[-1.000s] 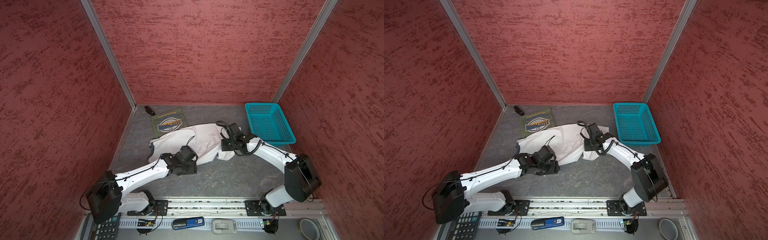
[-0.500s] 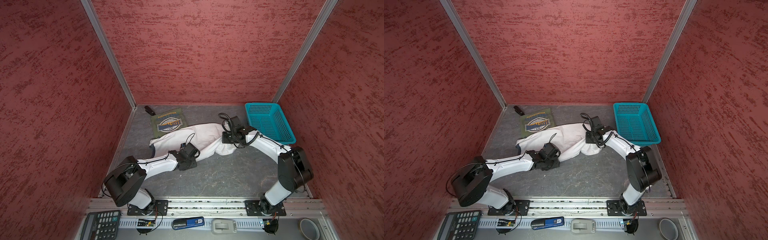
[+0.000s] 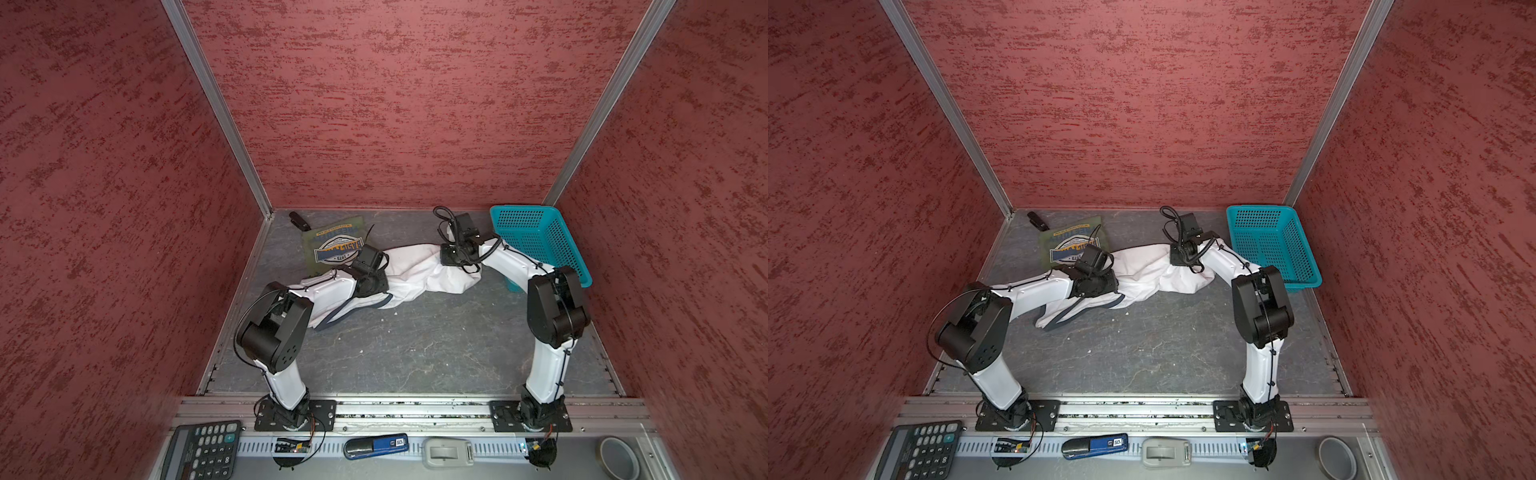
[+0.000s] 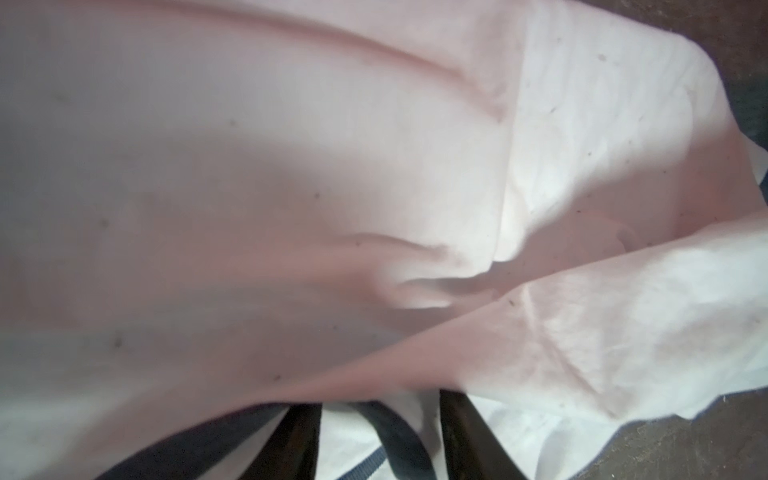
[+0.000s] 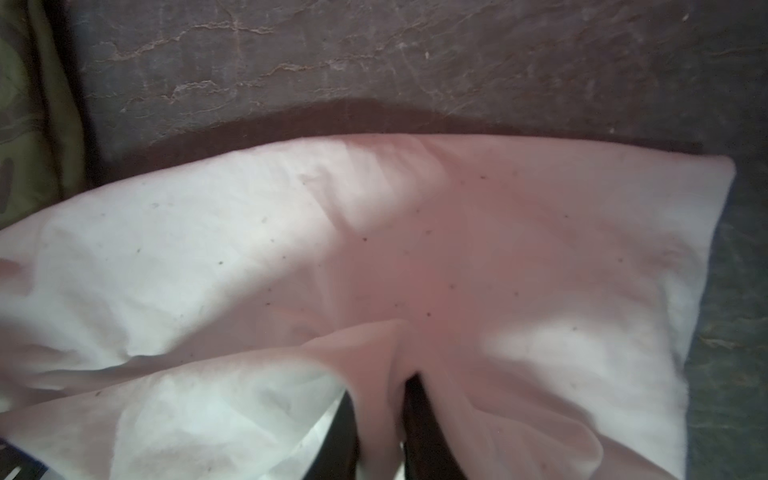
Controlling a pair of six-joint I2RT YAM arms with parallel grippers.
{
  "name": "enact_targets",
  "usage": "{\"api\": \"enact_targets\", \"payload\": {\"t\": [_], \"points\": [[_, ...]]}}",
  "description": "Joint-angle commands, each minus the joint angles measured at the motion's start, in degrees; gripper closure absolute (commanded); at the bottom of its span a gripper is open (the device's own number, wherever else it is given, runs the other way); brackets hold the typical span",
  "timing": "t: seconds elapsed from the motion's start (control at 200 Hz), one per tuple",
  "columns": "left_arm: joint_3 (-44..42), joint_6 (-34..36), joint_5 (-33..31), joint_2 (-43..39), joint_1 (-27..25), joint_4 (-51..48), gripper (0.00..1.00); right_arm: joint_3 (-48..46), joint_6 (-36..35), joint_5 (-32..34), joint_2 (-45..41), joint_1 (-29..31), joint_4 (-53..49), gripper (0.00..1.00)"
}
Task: Fold and stack the tank tops
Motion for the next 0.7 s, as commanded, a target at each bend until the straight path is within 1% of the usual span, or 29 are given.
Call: {"api": "enact_targets", "payload": {"t": [0.0,0.035,0.07,0.165,0.26,0.301,0.351,0.446,0.501,0.621,0.696], "points": [[0.6,1.7,-0.6,-2.8,-3.5,-1.6,0.42,1.4,-0.7,1.3,0.5,-0.5,-0.9,0.73],[0.1,1.3,-1.3,-3.7,-4.6,-1.9,0.38,1.3,-0.9,1.2,0.5,-0.6,-0.5,0.72],[-0.5,0.5,-1.9,-4.4,-5.8,-1.8,0.37,1.4,-0.9,1.2,0.7,-0.7,-0.3,0.71],[-2.0,-2.2,-2.5,-5.2,-7.6,-1.3,0.39,1.6,-0.8,0.7,1.3,-1.0,-0.2,0.71],[-3.6,-4.8,-4.0,-5.4,-7.8,-0.9,0.4,1.5,-0.8,0.2,1.4,-1.1,0.0,0.71],[-4.7,-5.4,-4.3,-5.7,-7.8,0.2,0.38,1.4,-0.8,0.1,1.4,-1.0,0.2,0.71],[-5.5,-5.7,-3.6,-5.6,-7.7,2.3,0.34,1.4,-0.9,0.0,1.4,-1.1,0.3,0.71],[-5.6,-5.5,-1.3,-3.8,-7.4,4.7,0.34,1.4,-0.9,-0.1,1.4,-1.1,0.3,0.71],[-5.8,-5.1,0.0,-3.0,-7.3,7.1,0.36,1.4,-0.9,-0.1,1.3,-1.2,0.3,0.71],[-5.6,-4.9,1.2,-1.8,-7.3,10.2,0.44,1.1,-0.8,0.0,1.0,-1.4,0.3,0.7],[-5.0,-4.5,1.5,-1.3,-7.3,11.0,0.52,0.7,-0.7,0.2,0.2,-1.4,0.5,0.69]]}}
